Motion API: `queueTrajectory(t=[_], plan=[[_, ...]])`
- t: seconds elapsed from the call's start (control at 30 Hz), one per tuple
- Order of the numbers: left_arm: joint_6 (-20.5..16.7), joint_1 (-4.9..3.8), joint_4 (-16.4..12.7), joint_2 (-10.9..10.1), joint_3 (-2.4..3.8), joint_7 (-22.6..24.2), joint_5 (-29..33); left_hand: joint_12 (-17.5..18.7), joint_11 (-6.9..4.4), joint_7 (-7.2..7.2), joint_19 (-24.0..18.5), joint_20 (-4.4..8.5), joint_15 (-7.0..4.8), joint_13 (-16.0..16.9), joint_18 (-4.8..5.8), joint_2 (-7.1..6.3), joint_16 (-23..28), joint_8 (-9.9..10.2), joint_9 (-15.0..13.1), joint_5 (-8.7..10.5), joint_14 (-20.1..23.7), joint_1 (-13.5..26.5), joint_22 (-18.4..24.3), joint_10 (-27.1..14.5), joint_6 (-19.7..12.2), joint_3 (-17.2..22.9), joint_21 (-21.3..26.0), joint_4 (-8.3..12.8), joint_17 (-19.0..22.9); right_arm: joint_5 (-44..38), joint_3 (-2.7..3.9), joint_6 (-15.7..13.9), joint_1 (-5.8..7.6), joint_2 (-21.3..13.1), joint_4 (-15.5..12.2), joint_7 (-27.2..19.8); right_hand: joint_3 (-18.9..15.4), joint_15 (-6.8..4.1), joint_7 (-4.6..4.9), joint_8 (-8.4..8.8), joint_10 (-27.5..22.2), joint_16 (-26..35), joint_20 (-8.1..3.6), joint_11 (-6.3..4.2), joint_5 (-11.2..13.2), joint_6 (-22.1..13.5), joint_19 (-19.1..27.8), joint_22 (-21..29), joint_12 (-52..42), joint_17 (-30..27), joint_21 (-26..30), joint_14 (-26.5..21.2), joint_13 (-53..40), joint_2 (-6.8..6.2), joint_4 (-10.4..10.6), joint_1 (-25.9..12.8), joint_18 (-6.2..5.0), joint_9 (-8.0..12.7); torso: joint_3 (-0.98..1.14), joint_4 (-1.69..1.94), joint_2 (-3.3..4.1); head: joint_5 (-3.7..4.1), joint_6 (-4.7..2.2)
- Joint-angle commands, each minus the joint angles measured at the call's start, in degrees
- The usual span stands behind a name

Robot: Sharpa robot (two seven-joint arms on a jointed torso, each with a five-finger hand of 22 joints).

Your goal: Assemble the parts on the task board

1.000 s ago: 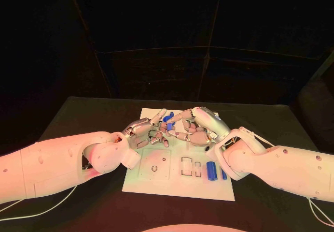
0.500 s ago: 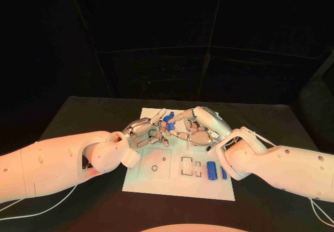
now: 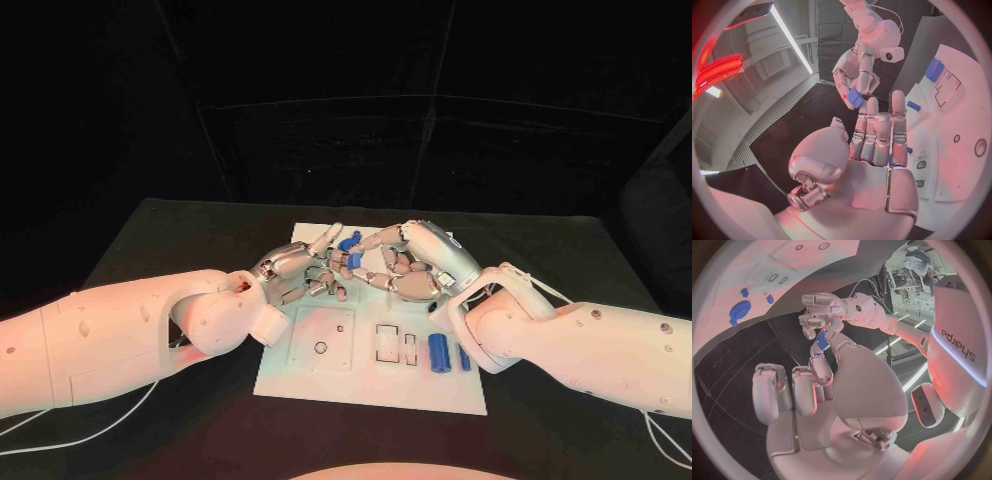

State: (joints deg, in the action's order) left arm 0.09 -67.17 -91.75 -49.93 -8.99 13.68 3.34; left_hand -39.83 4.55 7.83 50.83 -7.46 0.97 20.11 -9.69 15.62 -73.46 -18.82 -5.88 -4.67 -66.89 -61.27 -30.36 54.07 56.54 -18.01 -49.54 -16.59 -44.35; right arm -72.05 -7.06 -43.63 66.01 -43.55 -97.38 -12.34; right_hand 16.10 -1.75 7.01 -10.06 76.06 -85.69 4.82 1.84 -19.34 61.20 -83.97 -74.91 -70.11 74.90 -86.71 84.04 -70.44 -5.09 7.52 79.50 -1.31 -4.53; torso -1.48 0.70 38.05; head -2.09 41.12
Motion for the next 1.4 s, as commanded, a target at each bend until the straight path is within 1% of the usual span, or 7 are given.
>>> queueTrajectory(t=[0.03, 0.2, 0.53, 0.67, 0.9, 1.0, 1.4], plan=[[-2.8, -0.1, 0.4, -0.1, 0.05, -1.1, -0.2, 0.3, 0.15, 0.24, -0.2, -0.25, 0.37, -0.1, -0.65, -0.29, -0.3, 0.4, 0.2, -0.21, -0.3, -0.9, -0.1, -0.8, -0.7, -0.1, -0.4, 0.2, 0.0, 1.2, 0.03, -3.0, 0.07, -0.1, -0.4, -2.5, -0.1, -0.24, -0.5, -0.4, 0.5, -0.3, -0.27, -0.01, 0.1, 0.9, -1.8, -10.1, -0.2, 8.6, -0.3, 4.5, -0.1, 0.57, -0.1, -0.3, -0.05, -0.1, 0.03, 0.0, 0.01, -0.02, 0.01], [-4.3, -0.15, 1.2, -0.4, 0.05, -2.2, -0.4, 0.4, 0.34, 0.44, -0.2, -0.38, 0.52, -0.3, -0.66, -0.64, -0.5, 0.5, 0.4, -0.21, -0.3, -1.5, -0.1, -1.3, -1.0, -0.2, -0.5, 0.4, 0.0, 1.6, 0.03, -3.0, 0.07, -0.2, -0.6, -2.4, -0.1, -0.24, -0.51, -0.4, 0.5, -0.3, -0.27, -0.02, 0.2, 0.9, -1.8, -10.1, -0.2, 8.5, -0.2, 4.5, 0.0, 0.58, -0.1, -0.3, -0.06, -0.1, 0.02, 0.01, -0.03, -0.04, 0.01], [-8.3, -0.67, 2.8, -2.9, 0.07, 1.1, 0.0, 0.3, 0.51, 0.64, 0.0, -0.6, 0.66, -0.6, -0.75, -1.07, -1.1, 0.5, 0.7, -0.3, -0.8, -3.9, -0.3, -1.7, -1.1, 0.5, -1.0, 1.1, -0.3, 2.3, 0.04, 1.8, 0.11, 0.3, 1.8, 1.4, 0.0, -0.29, -0.56, -0.4, 0.4, -0.5, -0.31, -0.08, 0.6, 1.0, -2.0, -10.3, 0.0, 8.8, -0.4, 4.6, 0.1, 0.82, -0.5, -0.2, 0.0, -0.2, -0.12, 0.03, -0.05, 0.08, -0.09], [-10.2, -1.51, 2.7, -4.5, 0.08, 4.3, 2.2, 0.2, 0.57, 0.68, -0.1, -0.67, 0.72, -0.8, -0.75, -1.28, -0.7, 0.6, 0.8, -0.28, -0.1, -5.1, -0.3, -1.8, -1.2, 1.0, -1.1, 1.6, 1.1, 1.8, 0.04, 5.2, 0.12, 1.6, 4.3, 3.3, 0.0, -0.29, -0.56, -0.39, 0.4, -0.4, -0.31, -0.08, 0.7, 1.0, -2.0, -10.3, 0.0, 8.8, -0.4, 4.5, 0.1, 0.83, -0.5, -0.2, 0.0, -0.2, -0.14, 0.11, -0.06, 0.06, 0.07], [-14.2, -3.48, 1.0, -7.2, 0.1, 9.5, 6.6, 0.7, 0.92, 1.0, -1.4, -1.04, 1.1, -1.7, -0.71, -1.74, 3.3, 1.4, 1.6, -0.21, 4.8, -6.9, 0.3, -2.5, -2.1, 1.7, -0.1, 2.2, 9.3, 0.8, 0.03, 9.9, 0.11, 6.1, 11.3, 5.5, 0.0, -0.29, -0.56, -0.39, 0.5, -0.3, -0.31, -0.08, 0.7, 1.0, -1.8, -10.2, -0.1, 8.6, -0.3, 4.5, 0.0, 0.84, -0.5, -0.2, -0.04, -0.2, -0.01, 0.28, 0.05, -0.09, 0.18], [-14.7, -3.95, 0.0, -7.9, 0.1, 10.5, 7.5, 0.7, 0.93, 0.99, -1.7, -1.11, 1.15, -1.9, -0.74, -1.81, 4.3, 1.5, 1.7, -0.2, 5.8, -7.3, 0.6, -2.5, -2.1, 1.8, 0.2, 2.3, 11.0, -0.2, 0.02, 11.5, 0.08, 8.1, 14.0, 6.2, 0.0, -0.29, -0.56, -0.39, 0.5, -0.3, -0.31, -0.08, 0.7, 1.0, -1.8, -10.2, -0.1, 8.6, -0.3, 4.5, 0.0, 0.85, -0.5, -0.2, -0.04, -0.2, -0.1, 0.23, 0.09, -0.2, 0.33], [-16.7, -4.42, -4.0, -7.8, 0.08, 12.2, 10.0, 0.9, 0.99, 1.02, -1.9, -1.2, 1.21, -2.2, -0.76, -1.61, 5.3, 1.6, 1.9, -0.22, 6.5, -7.9, 0.9, -2.7, -2.2, 2.1, 0.7, 2.4, 12.5, -3.4, 0.04, 15.9, -1.09, 13.5, 21.3, 10.1, 0.1, -0.28, -0.53, -0.34, 0.3, -0.3, -0.31, -0.05, 0.7, 0.9, -1.7, -10.0, 0.0, 8.6, -0.2, 4.5, 0.1, 0.9, -0.5, -0.2, -0.09, -0.2, -0.08, 0.19, 0.06, -0.45, 0.65]])
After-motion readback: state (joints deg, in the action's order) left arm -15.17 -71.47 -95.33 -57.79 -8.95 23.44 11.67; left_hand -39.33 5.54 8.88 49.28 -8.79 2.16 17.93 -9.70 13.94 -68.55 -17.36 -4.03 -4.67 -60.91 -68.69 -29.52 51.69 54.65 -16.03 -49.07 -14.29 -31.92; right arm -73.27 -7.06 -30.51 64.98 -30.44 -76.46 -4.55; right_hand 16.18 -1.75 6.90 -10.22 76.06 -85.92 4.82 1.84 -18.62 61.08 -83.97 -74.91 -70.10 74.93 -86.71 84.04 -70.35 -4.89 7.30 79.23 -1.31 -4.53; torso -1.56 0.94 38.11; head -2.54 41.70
